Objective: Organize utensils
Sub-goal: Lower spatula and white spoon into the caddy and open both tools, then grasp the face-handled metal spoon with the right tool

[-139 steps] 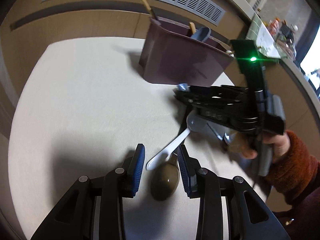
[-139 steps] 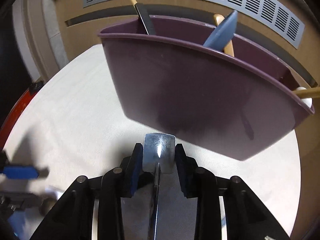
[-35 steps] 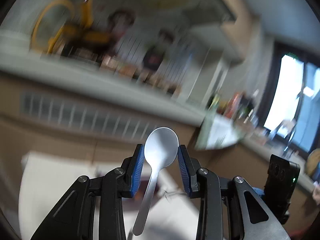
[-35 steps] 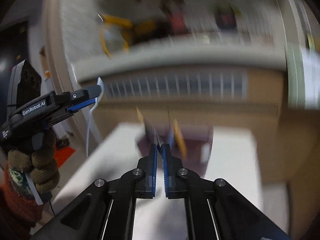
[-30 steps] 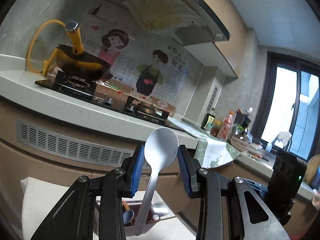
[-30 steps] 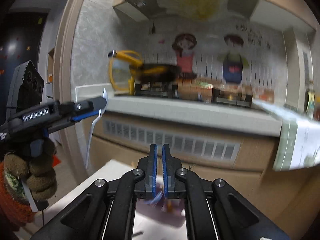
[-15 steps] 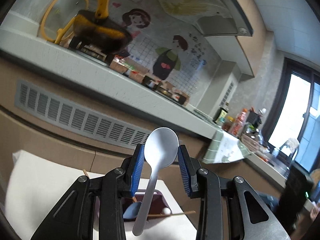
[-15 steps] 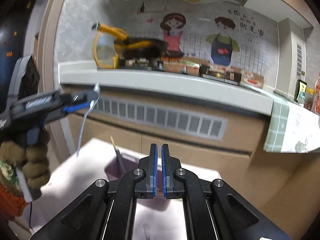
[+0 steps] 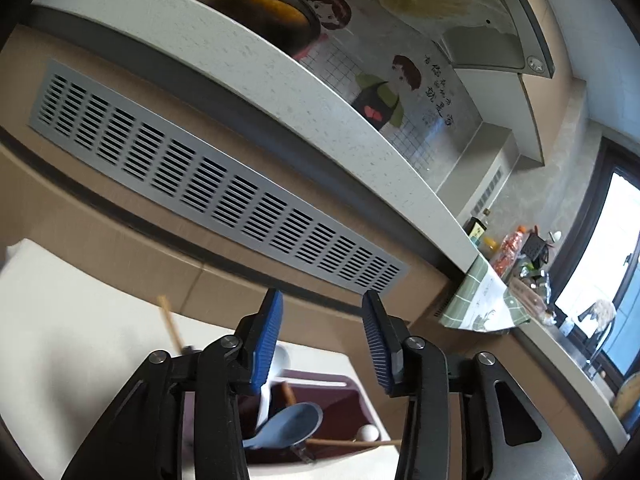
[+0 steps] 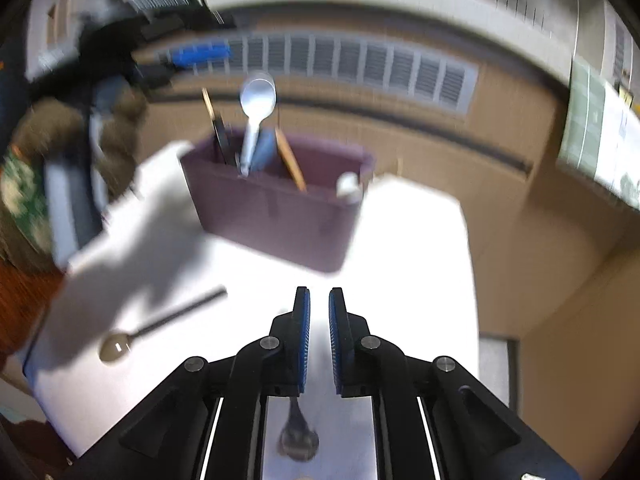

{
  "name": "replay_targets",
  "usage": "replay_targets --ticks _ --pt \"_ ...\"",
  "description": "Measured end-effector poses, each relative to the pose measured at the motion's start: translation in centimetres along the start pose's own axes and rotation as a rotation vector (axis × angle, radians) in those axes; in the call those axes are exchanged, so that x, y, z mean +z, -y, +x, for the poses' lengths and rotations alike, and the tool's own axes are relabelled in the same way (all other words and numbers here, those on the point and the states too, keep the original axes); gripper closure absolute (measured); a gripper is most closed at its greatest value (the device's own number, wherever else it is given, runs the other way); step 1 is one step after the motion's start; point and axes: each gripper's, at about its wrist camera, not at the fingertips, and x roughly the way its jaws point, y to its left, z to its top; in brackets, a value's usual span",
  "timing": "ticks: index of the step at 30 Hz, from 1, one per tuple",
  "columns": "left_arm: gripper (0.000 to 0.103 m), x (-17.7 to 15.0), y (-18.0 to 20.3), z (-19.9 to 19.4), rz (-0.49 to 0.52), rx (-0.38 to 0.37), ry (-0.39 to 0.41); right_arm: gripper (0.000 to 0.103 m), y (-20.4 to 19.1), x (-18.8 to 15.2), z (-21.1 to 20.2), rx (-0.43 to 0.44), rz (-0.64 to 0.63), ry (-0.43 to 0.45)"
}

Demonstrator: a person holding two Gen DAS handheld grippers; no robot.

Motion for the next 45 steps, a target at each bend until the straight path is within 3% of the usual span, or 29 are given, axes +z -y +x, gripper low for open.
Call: replay_targets --ticks 3,5,9,12,15,17,21,28,38,45 --pt "0.06 0.0 -0.6 -2.0 0.033 0.072 -0.017 0.094 -0.1 -1.3 0.9 -0.039 0.0 -0.043" --pt "0.06 -0.6 -1.1 -3.4 0.086 0.154 -0.074 0.093 -0.4 -2.0 1.3 -0.074 -0.015 -0.069" --pt "0.06 -3.5 -2.6 -5.8 0.148 0.221 -0.212 0.091 -1.1 -2.9 1.8 -0.107 -0.037 -0.105" --pt "0.06 -6.4 -3.6 -7.5 0.201 0.29 -0.316 0.091 -2.0 -3.3 1.5 -0.055 -0.051 -0.104" --pt "0.06 -9.2 -3.9 -8.7 0.257 0.358 -0.397 0.091 -3.2 -3.2 1.4 0.074 -0.049 -0.131" --pt "0.06 -11.0 -3.9 -9.3 0.274 0.361 -0.457 0.091 -3.6 -3.2 1.9 0.124 -0.036 -0.148" --pt "0.06 -13.5 -3.1 -9.7 0.303 0.343 -0.53 0.091 -2.7 -3.2 3.7 0.104 0.025 -0.169" --pt "0.06 -13.9 -2.6 -9.9 0.301 0.339 -0.541 0.091 -1.5 -4.5 6.3 0.106 0.102 -0.221" --pt "0.06 -14.0 -2.9 -9.3 0.258 0.313 -0.572 0.091 -0.8 -7.1 2.7 0.158 0.042 -0.162" --pt "0.06 -15.0 -2.4 -8.3 0.263 0.275 -0.617 0.091 -1.0 -8.7 2.2 0.197 0.007 -0.18"
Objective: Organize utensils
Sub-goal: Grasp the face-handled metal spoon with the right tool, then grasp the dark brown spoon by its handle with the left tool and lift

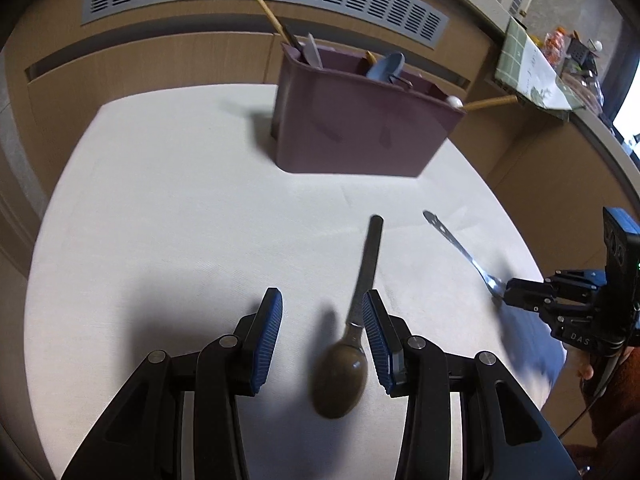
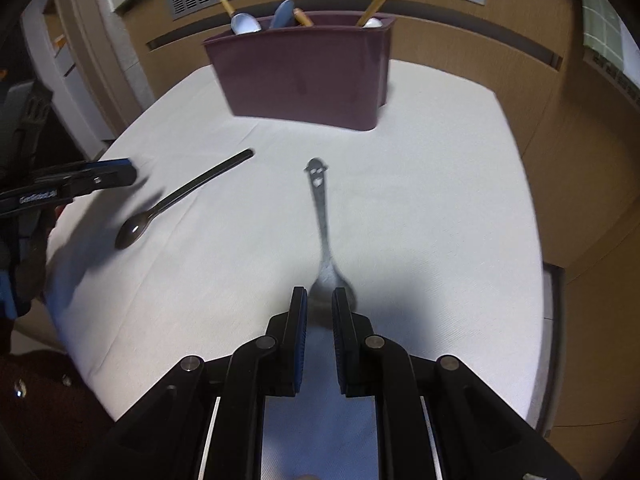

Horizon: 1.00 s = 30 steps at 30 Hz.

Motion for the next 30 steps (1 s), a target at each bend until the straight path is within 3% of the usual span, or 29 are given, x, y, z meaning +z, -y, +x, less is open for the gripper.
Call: replay_targets --ticks 5,11,18,24,30 --pt "0.06 -0.5 0.6 0.0 0.031 0.01 -0.01 0.09 0.1 -1.4 -0.7 -0.01 -0.01 -0.001" --pt "0.06 -0.7 -0.4 0.3 -0.02 -0.009 -0.017 0.083 0.5 -3.8 -0.6 -0.057 0.003 0.026" --pt "0.06 -0.6 -0.2 -0.1 -0.038 -0.029 -0.005 0.077 1.0 -1.9 0.9 -0.051 0.054 0.068" --pt "0.06 -1.6 0.1 -1.1 0.017 -0.031 -0.002 0.078 -0.4 -0.6 1.3 -0.157 -0.03 0.075" --pt "0.06 -2.1 1.1 -0.7 0.106 -0.047 -0.035 0.078 -0.6 2.8 -3.3 -0.171 0.012 0.255"
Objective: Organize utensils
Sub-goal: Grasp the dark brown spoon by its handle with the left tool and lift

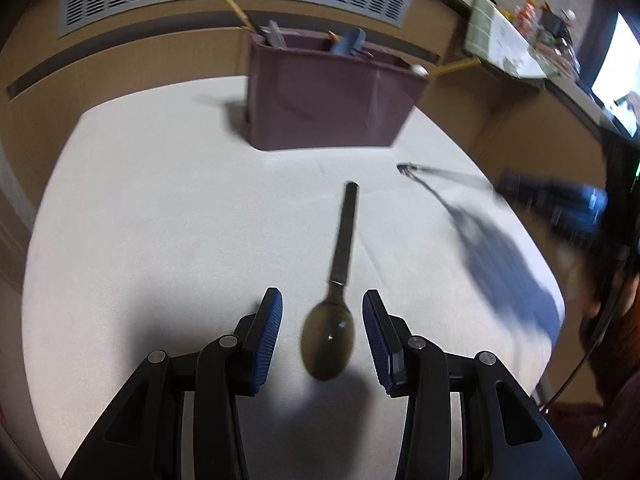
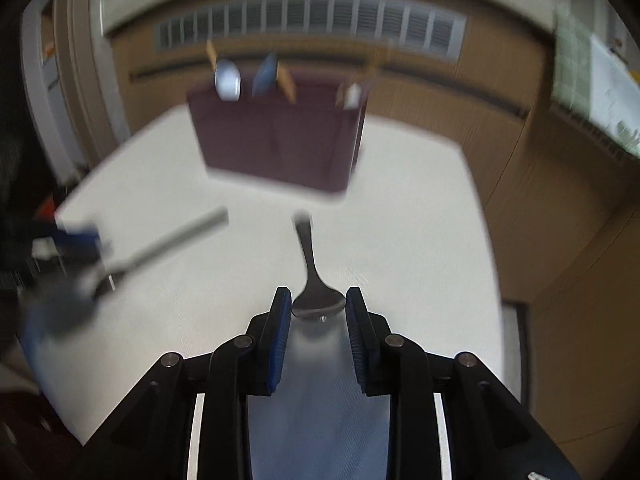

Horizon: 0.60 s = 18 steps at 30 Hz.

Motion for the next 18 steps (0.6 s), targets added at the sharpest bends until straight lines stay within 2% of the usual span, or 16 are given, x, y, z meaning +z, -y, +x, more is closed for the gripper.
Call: replay_targets --ticks 4,9,11,16,18 --pt "0.06 0.8 0.8 1.3 0.031 -0.006 -0.02 0.079 -0.3 2.4 -1.1 -0.002 -0.016 0.067" --pt "0.061 3.6 1.5 4.2 0.058 0.026 -0.071 0.079 -0.7 3.5 -0.5 -0.008 -0.009 0.073" --pt "0.064 4.6 1.9 5.7 0.088 0.026 -0.118 0.079 -0.7 3.9 -0.7 -0.008 -0.012 0.074" --pt "0.073 6.6 3.1 7.5 0.175 0.098 -0.166 0.079 -0.8 4.2 -0.8 0.001 -0.015 0.065" --pt "0.078 7.2 3.3 8.0 0.189 0.101 -0.179 0.079 -0.9 4.3 -0.8 0.002 -0.019 0.066"
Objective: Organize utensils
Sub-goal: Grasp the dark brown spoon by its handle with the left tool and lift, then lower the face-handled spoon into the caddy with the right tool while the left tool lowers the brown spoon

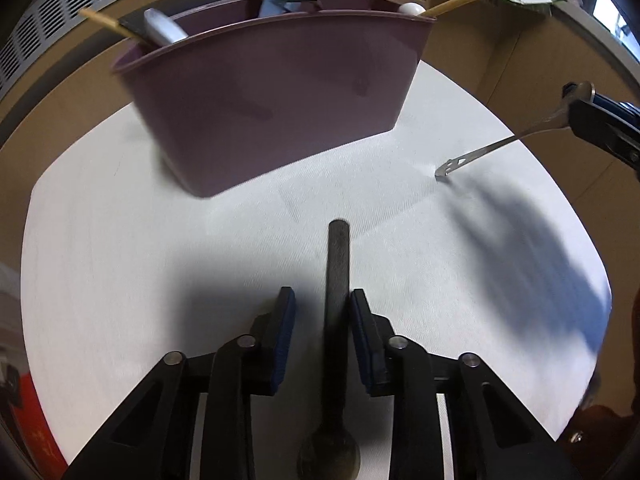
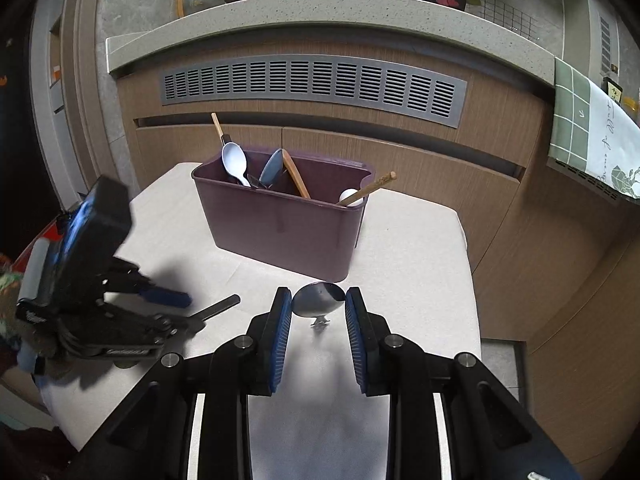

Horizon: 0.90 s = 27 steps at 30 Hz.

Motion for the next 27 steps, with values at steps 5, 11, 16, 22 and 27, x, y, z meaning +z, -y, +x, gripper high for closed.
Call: replay_targets --ticks 5,11,16,22,27 --pt "0.091 0.0 -1.2 -1.1 -0.078 -0.041 0.049 0.079 0.0 0.3 -0.9 0.008 0.007 0.04" --pt "0.091 -2.1 -2.8 -7.6 -0.252 -0.105 0.261 0.079 0.3 1.0 -2.6 0.047 0.033 0.074" --pt "0.091 -2.9 -3.1 -11.1 -0.251 -0.104 0.361 0.079 -0.1 1.4 -3.2 0.062 0.036 0.085" --pt "0.091 -3.2 -3.5 -13.0 -0.283 -0.116 0.416 0.079 -0.5 1.5 -3.5 0.066 0.03 0.077" --pt "0.091 -0.9 -4.1 -18.7 -0.281 -0.124 0.602 0.079 0.0 4.0 -6.4 0.152 0.036 0.175"
